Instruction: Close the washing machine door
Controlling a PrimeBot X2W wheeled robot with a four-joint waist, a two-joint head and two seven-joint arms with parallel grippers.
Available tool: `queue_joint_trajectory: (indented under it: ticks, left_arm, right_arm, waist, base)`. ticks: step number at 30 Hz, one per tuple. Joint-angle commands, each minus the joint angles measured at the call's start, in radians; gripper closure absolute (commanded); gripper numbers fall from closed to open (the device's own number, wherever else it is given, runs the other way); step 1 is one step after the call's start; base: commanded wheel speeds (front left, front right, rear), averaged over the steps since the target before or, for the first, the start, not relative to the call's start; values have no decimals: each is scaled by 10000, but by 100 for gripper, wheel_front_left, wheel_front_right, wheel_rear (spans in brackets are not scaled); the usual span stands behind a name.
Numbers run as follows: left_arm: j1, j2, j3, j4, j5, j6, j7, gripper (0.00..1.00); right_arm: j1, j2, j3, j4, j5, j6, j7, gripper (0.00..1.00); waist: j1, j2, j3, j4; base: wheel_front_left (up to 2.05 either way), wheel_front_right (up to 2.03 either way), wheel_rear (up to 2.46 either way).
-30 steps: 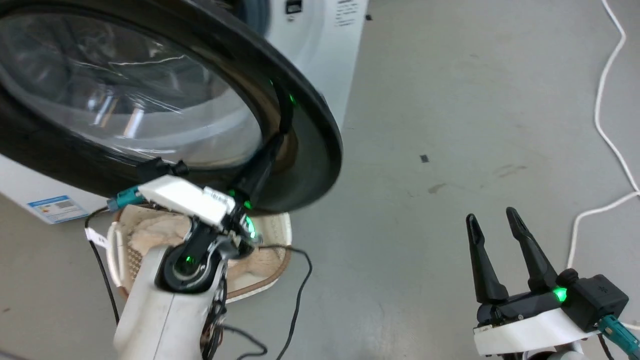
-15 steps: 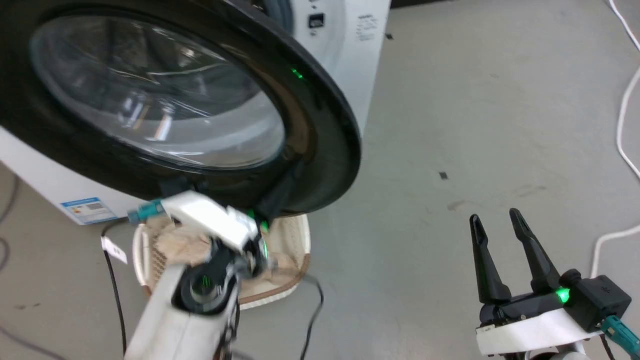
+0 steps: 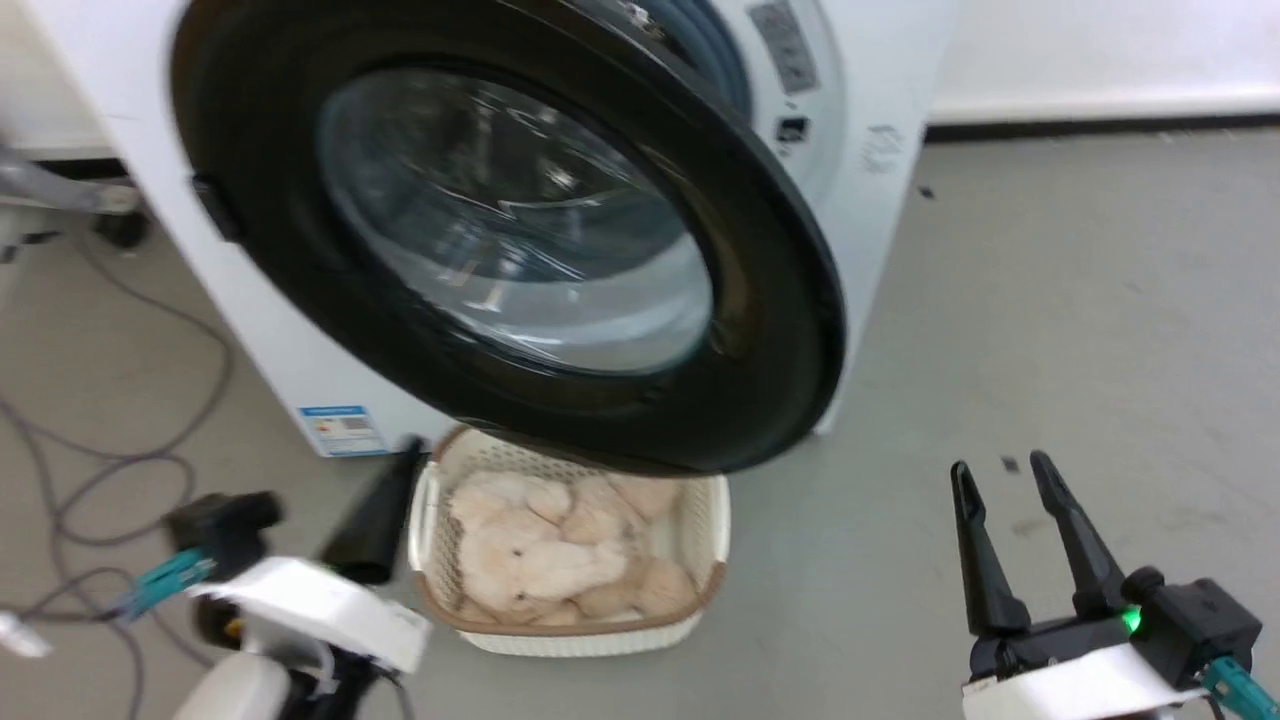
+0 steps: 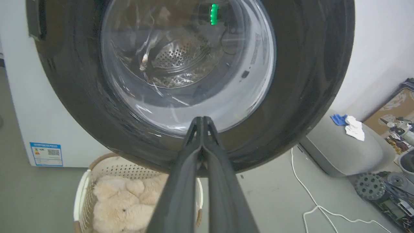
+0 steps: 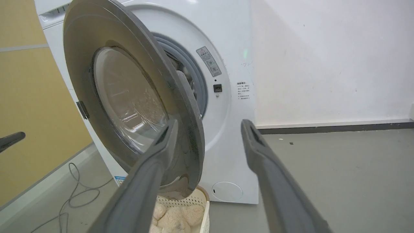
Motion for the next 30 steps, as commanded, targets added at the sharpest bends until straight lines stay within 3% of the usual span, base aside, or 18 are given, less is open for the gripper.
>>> queue_joint_trajectory:
  ticks: [1, 6, 10, 15, 16, 17, 30]
  left_arm:
    - [197, -3, 263, 40, 304, 128, -564, 100]
    - [957, -332, 1647, -551, 1787, 559, -965, 100]
    - [1936, -1104, 2756, -1547, 3330, 631, -971, 100]
    - [2973, -2009, 3218, -2156, 4904, 476, -973, 98]
    - [3123, -2129, 3220, -2139, 5144, 445, -973, 38]
    - [3246, -2212, 3172, -2094, 5383, 400, -973, 0]
    - [3373, -2726, 3194, -1871, 6630, 10, -974, 0]
  right_arm:
    - [157, 26, 6, 37, -70, 8, -44, 0]
    - [311, 26, 61, 39, -97, 8, -44, 0]
    - [419, 26, 109, 28, -119, 8, -44, 0]
    - [517, 26, 225, 63, -108, 8, -44, 0]
    - [536, 26, 251, 77, -106, 8, -44, 0]
    - [554, 24, 276, 94, -104, 8, -44, 0]
    - [614, 10, 248, 301, -173, 8, -44, 0]
  waist:
    - [0, 0, -383, 426]
    - [0, 0, -599, 765]
    - [0, 0, -688, 911]
    - [0, 0, -757, 955]
    - [0, 0, -768, 956]
    - [0, 0, -775, 957]
    - [0, 0, -651, 975]
  base:
    - [0, 0, 0]
    - [0, 0, 0]
    - [0, 0, 0]
    - [0, 0, 0]
    - [0, 0, 0]
    - [0, 0, 0]
    - [0, 0, 0]
